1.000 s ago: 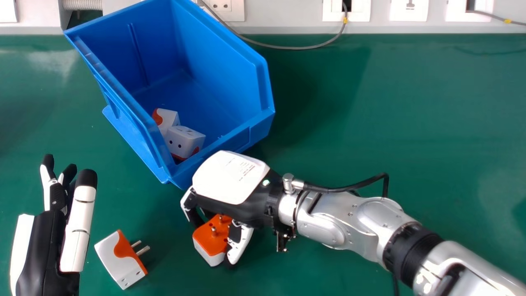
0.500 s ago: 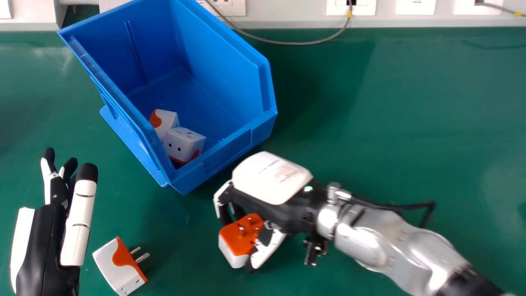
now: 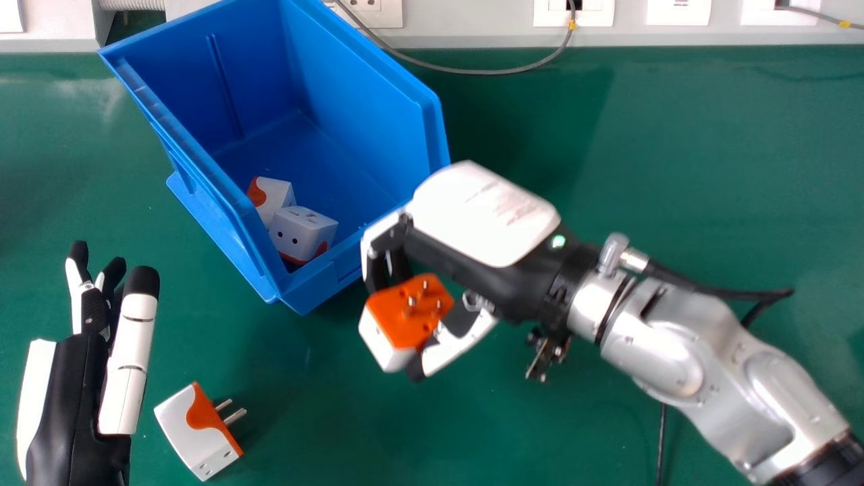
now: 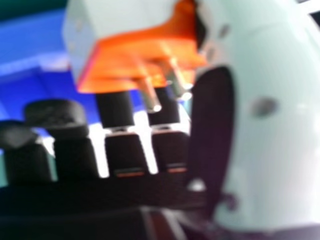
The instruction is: Pick all objects and put in blue box
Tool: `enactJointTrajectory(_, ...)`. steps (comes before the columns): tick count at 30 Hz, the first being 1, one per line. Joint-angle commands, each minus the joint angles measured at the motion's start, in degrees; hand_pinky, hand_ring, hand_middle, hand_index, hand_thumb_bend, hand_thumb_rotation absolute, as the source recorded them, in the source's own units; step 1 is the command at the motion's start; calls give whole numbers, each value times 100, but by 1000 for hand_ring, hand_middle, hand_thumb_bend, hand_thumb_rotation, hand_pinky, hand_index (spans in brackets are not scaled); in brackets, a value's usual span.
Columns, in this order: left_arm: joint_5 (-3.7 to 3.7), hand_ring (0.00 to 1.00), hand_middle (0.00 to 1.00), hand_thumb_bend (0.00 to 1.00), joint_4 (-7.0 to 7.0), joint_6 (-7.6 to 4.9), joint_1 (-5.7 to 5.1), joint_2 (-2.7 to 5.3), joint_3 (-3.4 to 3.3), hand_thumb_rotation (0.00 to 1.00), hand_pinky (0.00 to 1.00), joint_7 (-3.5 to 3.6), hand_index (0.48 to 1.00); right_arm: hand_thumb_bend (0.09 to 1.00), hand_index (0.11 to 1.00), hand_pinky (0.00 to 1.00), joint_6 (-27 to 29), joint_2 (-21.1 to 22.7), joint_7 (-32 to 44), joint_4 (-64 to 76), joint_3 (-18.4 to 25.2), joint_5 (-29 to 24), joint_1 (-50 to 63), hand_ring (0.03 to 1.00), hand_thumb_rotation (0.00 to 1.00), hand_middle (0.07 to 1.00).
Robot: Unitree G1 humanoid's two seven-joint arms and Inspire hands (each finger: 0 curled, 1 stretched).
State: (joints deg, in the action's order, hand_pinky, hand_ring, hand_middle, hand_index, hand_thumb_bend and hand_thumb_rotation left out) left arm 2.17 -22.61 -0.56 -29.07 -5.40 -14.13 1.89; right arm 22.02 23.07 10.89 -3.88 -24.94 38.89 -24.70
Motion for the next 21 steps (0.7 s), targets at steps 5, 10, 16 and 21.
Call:
enactJointTrajectory(5, 1, 969, 981, 624, -76, -29, -1, 6, 6, 1000, 895, -35, 1000, 481, 469, 39, 73, -485, -258, -319, 202, -171, -901, 83, 142, 149)
enactJointTrajectory(10, 23, 969, 981, 624, -74, -34, -6, 5, 12, 1000, 894, -53, 1000, 482, 469, 42, 9, -888, -620, -1018, 114, 42, -1502, 85, 141, 152)
enactJointTrajectory(16, 90, 968, 980, 624, -48, -46, 1, 8, 27, 1000, 894, -101, 1000, 482, 469, 45, -212, -1264, -943, -1862, -23, 382, -2242, 87, 140, 153)
enactJointTrajectory(21, 103, 965, 977, 625, -60, -55, -25, -11, 32, 1000, 893, -112, 1000, 484, 469, 65, -404, -1690, -1404, -2909, -243, 677, -2956, 114, 140, 191)
